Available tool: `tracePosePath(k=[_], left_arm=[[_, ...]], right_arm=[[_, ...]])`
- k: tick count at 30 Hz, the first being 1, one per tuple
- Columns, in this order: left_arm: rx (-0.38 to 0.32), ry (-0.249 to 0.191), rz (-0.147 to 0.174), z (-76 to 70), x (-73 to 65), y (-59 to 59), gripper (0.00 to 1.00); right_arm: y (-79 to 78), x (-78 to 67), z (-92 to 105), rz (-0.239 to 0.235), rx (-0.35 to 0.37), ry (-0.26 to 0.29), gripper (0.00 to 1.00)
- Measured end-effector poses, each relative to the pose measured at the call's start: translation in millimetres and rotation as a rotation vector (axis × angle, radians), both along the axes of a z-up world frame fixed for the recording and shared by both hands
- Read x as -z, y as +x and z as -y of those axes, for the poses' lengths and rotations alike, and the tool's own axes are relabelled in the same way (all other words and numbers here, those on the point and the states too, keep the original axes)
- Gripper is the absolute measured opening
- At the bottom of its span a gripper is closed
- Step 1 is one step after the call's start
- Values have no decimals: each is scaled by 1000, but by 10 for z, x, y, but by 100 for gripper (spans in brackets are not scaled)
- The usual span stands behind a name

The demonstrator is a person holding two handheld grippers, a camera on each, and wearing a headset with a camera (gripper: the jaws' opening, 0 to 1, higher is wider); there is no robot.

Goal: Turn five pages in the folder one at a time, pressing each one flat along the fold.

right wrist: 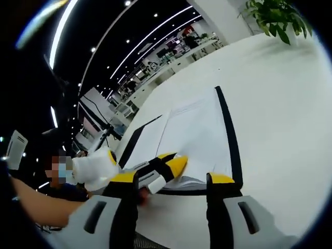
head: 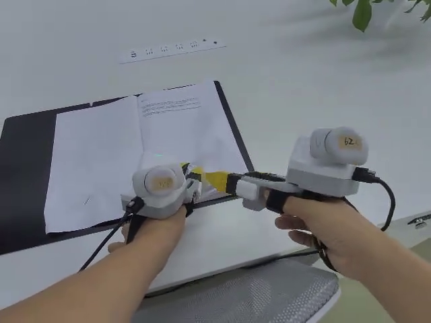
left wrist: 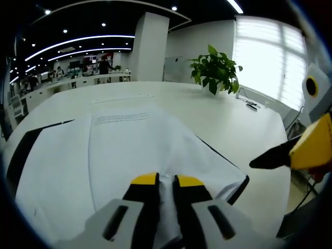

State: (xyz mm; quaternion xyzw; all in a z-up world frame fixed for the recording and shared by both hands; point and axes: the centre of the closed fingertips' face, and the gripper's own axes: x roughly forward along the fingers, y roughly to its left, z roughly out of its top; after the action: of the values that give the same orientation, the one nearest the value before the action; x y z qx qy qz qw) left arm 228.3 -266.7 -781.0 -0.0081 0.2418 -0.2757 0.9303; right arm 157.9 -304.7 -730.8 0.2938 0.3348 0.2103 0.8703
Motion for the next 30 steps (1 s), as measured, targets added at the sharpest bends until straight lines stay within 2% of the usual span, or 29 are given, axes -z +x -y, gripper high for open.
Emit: tracePosePath(k=[1,5,6,8,10,12,13,14,15,16,20,25,26,27,30], left_arm=[[2,0,1,1,-1,-1,11],[0,-2,2,2,-3,-6,11],[-1,-3,3,2,-4,-8,11],[-2,-5,3,1,-6,-4,11],[-1,-6,3,1,-6,-5,11],[2,-5,2,-1,-9,-9,11],[2,-7,1,-2,-10,-10,11],[2,-8,0,-3,-10,-10,11],[3,-8,1,-2,-9,-10,11],[3,-9,0,-2,-8,-10,11],[4,-8,2,-2,-10,-14,11],[7,-1,0,-1,-14,-16,11],[9,0,-2,0,-16,-17,11],[12,2,-5,0,-16,-16,11],[15,5,-12,1,-16,-13,11]], right_arm=[[14,44,3,-23,9,9,50],[64,106,15,-23,17,-11,51],[79,142,24,-35,23,-8,51],[74,175,-6,-72,34,37,51],[84,234,10,-92,48,38,51],[87,265,20,-96,52,35,46],[86,281,21,-111,62,51,43],[87,295,26,-128,82,74,42],[98,289,31,-149,113,123,40],[100,303,48,-163,128,138,37],[100,377,139,-192,174,150,24],[86,517,224,-257,248,172,0],[92,520,211,-278,271,214,0],[99,514,211,-279,282,234,0],[89,497,222,-282,300,263,0]])
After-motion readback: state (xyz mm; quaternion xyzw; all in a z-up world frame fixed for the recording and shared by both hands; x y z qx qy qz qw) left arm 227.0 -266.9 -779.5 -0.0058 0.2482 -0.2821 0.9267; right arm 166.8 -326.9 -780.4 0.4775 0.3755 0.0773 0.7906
